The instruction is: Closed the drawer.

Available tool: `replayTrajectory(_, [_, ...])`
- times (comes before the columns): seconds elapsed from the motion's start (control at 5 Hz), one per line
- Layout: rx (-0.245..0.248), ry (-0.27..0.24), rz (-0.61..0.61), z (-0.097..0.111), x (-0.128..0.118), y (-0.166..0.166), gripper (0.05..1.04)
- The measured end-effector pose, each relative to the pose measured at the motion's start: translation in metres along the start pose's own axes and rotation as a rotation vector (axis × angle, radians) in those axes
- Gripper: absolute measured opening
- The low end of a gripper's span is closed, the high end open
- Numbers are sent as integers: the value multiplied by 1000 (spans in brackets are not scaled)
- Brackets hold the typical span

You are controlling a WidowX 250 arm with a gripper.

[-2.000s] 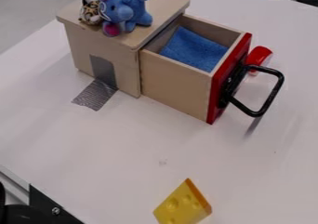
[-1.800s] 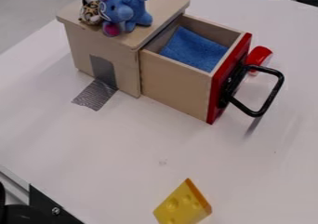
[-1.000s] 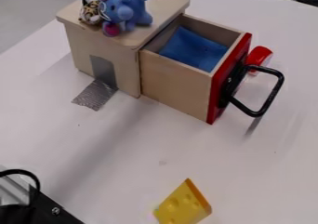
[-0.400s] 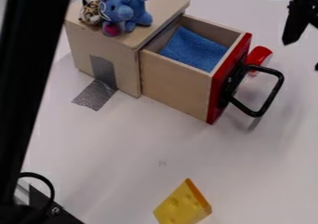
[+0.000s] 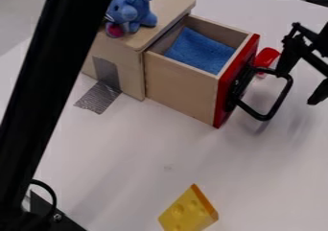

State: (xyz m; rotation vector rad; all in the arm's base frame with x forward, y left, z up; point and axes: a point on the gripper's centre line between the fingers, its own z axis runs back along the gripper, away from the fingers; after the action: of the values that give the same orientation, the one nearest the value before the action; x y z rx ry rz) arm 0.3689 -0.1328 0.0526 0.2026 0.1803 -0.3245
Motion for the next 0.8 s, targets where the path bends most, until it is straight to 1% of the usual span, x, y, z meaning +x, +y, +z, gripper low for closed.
replayTrajectory(0.2, [-21,34,-5,-24,-1,-7,999])
replayTrajectory(0.4, [-46,66,6,-36,-4,-9,999])
replayTrajectory(0.6, [-52,87,11,-45,-4,-10,964])
replayTrajectory(0.8, [-47,89,22,-46,-4,-4,688])
